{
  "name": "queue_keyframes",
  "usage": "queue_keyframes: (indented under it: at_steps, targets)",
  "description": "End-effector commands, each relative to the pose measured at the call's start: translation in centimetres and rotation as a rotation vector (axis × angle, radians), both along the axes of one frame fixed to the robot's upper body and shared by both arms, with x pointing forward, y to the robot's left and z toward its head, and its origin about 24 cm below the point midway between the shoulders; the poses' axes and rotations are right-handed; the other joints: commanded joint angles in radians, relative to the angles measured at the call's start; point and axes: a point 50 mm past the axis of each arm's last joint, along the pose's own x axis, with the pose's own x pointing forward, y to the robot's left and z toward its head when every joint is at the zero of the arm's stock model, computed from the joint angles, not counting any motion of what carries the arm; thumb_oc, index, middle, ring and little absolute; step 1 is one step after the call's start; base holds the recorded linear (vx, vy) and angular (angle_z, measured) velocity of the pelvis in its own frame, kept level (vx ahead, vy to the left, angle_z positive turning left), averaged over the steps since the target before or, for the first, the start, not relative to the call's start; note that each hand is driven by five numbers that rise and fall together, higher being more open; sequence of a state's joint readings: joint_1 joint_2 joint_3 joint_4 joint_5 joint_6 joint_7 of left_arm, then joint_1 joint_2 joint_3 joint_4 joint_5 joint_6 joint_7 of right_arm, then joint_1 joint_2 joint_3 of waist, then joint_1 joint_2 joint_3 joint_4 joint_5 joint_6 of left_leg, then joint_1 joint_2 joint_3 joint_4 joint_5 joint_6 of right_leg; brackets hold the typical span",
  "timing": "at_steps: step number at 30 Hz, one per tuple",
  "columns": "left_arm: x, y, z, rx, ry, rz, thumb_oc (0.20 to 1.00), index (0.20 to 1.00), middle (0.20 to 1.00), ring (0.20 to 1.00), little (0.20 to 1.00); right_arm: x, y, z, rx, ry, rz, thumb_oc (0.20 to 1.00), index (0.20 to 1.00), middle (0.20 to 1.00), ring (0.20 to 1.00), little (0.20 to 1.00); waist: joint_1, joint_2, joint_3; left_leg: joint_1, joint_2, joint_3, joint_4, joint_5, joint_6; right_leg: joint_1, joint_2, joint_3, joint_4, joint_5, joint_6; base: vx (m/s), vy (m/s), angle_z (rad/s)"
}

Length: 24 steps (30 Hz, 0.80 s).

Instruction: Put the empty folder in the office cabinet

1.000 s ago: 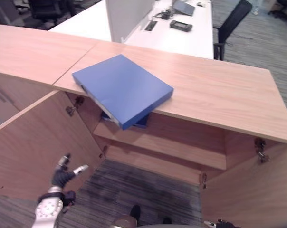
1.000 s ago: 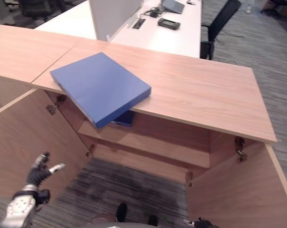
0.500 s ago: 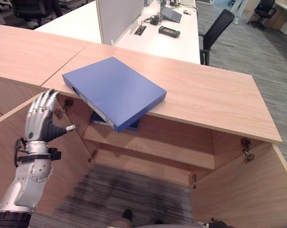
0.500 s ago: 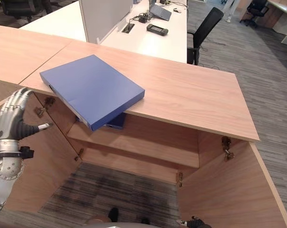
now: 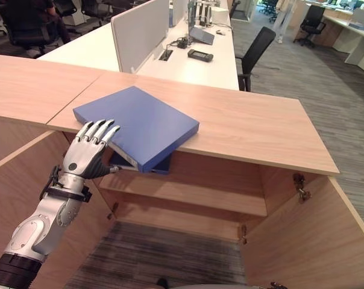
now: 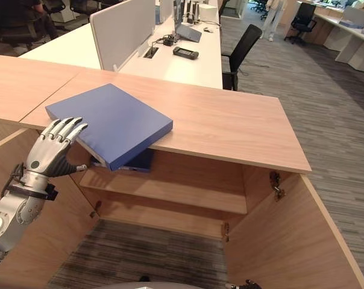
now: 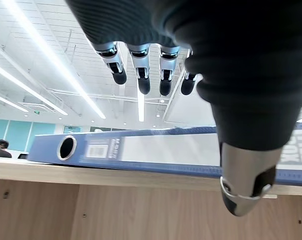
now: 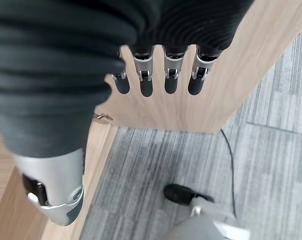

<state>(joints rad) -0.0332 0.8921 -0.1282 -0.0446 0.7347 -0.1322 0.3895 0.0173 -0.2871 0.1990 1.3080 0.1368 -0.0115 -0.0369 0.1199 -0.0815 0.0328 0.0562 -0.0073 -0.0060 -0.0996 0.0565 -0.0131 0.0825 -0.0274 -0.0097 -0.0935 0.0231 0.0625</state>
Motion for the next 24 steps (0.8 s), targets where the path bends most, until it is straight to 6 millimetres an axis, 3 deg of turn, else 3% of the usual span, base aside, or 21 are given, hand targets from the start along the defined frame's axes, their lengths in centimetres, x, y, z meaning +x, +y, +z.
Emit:
queue_keyframes:
  at_steps: [1,17,24]
  targets:
    - [1.2,-0.7,2.1,0.077,-0.065,-0.053,1.0,1.0,1.0,1.0,1.0,1.9,-1.5,0.8,-0.051,-0.02,0.064,1.0,1.0,1.0,1.0,1.0,-0.004,-0.013,-0.009,-0.002,-0.016,-0.026,0.012,-0.097,-0.007,-0.016,0.008,-0.012,0.006,0.015,0.084,0.03,0.008,-0.06]
    - [3.4,-1.8,0.3,0.146,0.017,-0.048,1.0,1.0,1.0,1.0,1.0,2.4,-2.1,1.1,-0.084,-0.009,0.125,1.0,1.0,1.0,1.0,1.0,-0.026,-0.01,-0.017,0.014,-0.013,-0.014,0.012,-0.107,-0.007,-0.009,0.006,-0.009,0.006,0.013,0.086,0.0,0.001,-0.01]
    - [5.1,-1.0,-1.9,0.197,0.068,0.053,1.0,1.0,1.0,1.0,1.0,2.6,-2.4,1.2,-0.1,-0.003,0.143,1.0,1.0,1.0,1.0,1.0,-0.042,-0.005,-0.024,0.022,-0.013,-0.005,0.012,-0.112,-0.007,-0.004,0.004,-0.006,0.006,0.012,0.088,0.0,0.003,-0.03]
